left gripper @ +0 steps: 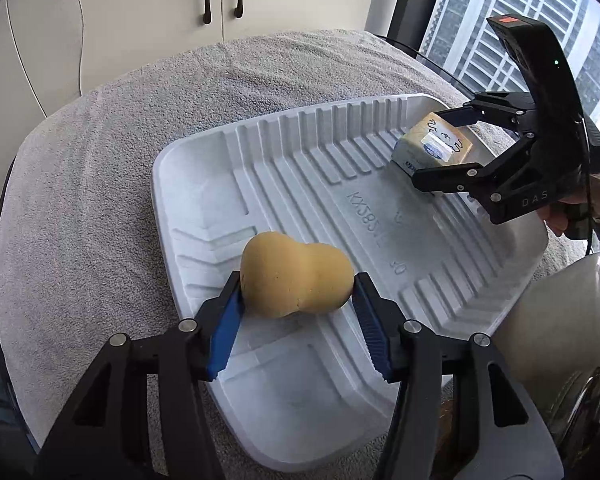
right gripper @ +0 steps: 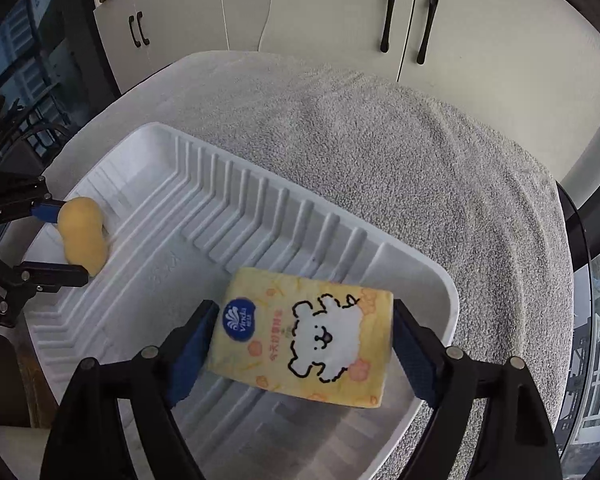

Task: Organize soft objects
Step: 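Carry the gourd sponge and tissue pack into the white tray and release both, then withdraw both tools from the tray back toward the pile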

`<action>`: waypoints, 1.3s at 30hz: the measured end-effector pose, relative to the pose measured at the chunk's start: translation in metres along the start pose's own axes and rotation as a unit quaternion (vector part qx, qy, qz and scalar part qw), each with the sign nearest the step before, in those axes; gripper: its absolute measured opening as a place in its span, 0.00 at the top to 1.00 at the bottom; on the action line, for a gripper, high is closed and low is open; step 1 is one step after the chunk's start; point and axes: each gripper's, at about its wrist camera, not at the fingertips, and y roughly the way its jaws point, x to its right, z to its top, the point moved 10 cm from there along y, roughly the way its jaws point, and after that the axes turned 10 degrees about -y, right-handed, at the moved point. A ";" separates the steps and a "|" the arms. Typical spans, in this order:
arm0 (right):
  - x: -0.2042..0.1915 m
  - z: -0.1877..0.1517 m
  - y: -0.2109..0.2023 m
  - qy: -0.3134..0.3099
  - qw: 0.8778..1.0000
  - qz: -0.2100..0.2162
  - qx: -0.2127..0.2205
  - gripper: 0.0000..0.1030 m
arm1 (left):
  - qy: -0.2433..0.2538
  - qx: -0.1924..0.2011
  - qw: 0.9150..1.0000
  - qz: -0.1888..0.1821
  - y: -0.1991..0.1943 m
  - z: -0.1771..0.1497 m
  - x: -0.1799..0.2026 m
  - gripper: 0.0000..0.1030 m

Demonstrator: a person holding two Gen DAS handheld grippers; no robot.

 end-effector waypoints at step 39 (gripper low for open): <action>0.013 -0.023 -0.112 0.067 0.992 -0.028 0.103 0.07 | -0.098 0.159 0.982 -0.001 -0.115 -0.004 -0.041 0.00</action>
